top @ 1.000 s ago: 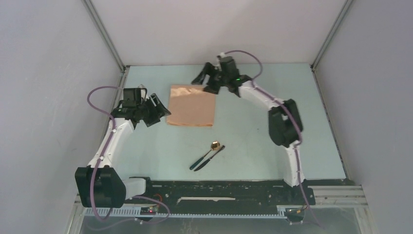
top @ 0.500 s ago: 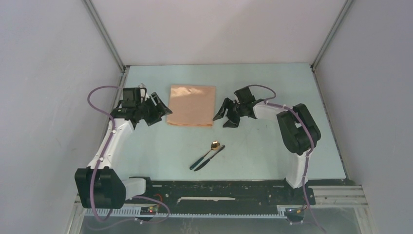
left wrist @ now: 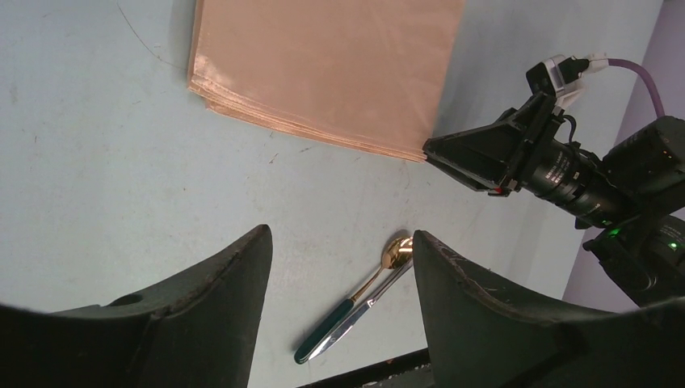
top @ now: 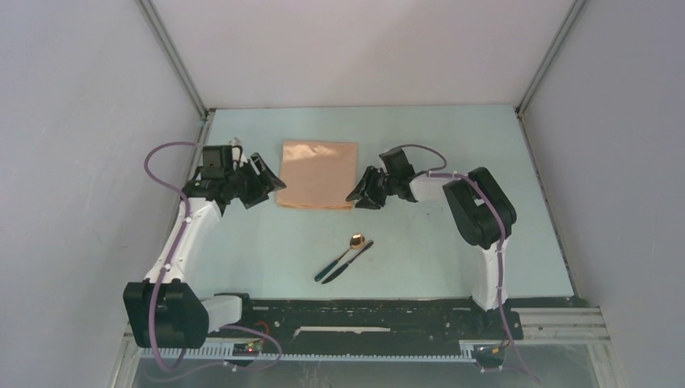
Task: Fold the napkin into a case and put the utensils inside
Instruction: Smooth out the square-folded napkin at the center of the board, then move the square-folded napkin to the center of the board.
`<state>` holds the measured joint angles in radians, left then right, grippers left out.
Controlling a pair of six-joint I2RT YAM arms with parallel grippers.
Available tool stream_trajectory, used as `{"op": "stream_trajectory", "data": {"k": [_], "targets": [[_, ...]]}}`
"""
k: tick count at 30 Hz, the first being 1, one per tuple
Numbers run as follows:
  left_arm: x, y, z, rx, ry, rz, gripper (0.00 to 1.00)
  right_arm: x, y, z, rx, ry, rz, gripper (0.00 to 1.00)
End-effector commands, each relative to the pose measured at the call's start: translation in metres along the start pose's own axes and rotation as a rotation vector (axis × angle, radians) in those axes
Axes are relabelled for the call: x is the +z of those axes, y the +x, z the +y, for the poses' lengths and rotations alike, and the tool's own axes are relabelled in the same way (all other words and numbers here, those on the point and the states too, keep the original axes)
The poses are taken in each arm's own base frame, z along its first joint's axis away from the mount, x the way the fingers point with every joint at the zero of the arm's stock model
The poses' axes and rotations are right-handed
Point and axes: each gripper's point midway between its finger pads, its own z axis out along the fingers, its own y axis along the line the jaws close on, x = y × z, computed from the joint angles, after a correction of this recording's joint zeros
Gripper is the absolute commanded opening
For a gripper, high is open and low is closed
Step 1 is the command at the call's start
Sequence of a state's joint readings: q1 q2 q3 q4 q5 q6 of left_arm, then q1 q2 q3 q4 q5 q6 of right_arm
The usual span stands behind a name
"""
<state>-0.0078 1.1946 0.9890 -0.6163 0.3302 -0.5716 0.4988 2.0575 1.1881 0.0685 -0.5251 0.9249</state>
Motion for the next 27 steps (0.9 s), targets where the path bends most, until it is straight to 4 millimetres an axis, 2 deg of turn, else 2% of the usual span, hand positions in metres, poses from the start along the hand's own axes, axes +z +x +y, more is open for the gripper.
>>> {"op": "stream_trajectory", "data": {"k": [1,3,7,8,9,10,14,18,23,25,27], "targets": [[-0.012,-0.005,-0.012,0.03,0.046,-0.023,0.7,0.011,-0.002,-0.003,-0.018,0.018,-0.036,0.48],[-0.012,-0.006,-0.012,0.032,0.048,-0.026,0.7,0.013,-0.001,-0.003,-0.027,0.019,-0.035,0.42],[-0.011,-0.009,-0.014,0.032,0.05,-0.026,0.71,0.008,-0.005,-0.011,-0.027,0.064,-0.057,0.21],[-0.011,-0.009,-0.014,0.032,0.049,-0.025,0.71,0.004,-0.009,-0.013,-0.034,0.077,-0.068,0.15],[-0.01,-0.01,-0.014,0.03,0.051,-0.023,0.71,0.0,-0.012,-0.015,-0.047,0.085,-0.074,0.04],[-0.009,-0.01,-0.015,0.029,0.056,-0.021,0.71,-0.006,-0.016,-0.016,-0.055,0.09,-0.081,0.0],[-0.003,-0.013,-0.022,0.012,0.082,-0.009,0.71,-0.031,-0.031,-0.032,-0.12,0.12,-0.019,0.0],[0.01,-0.011,-0.042,-0.001,0.133,0.026,0.71,-0.064,-0.054,-0.062,-0.16,0.133,0.06,0.0],[0.039,-0.01,-0.067,-0.026,0.164,0.076,0.71,-0.096,-0.09,-0.101,-0.228,0.191,0.144,0.0],[0.052,-0.015,-0.075,-0.02,0.159,0.08,0.71,-0.1,-0.109,-0.103,-0.301,0.165,0.167,0.0],[0.066,-0.024,-0.086,-0.002,0.155,0.069,0.71,-0.102,-0.134,-0.097,-0.38,0.112,0.161,0.0]]}}
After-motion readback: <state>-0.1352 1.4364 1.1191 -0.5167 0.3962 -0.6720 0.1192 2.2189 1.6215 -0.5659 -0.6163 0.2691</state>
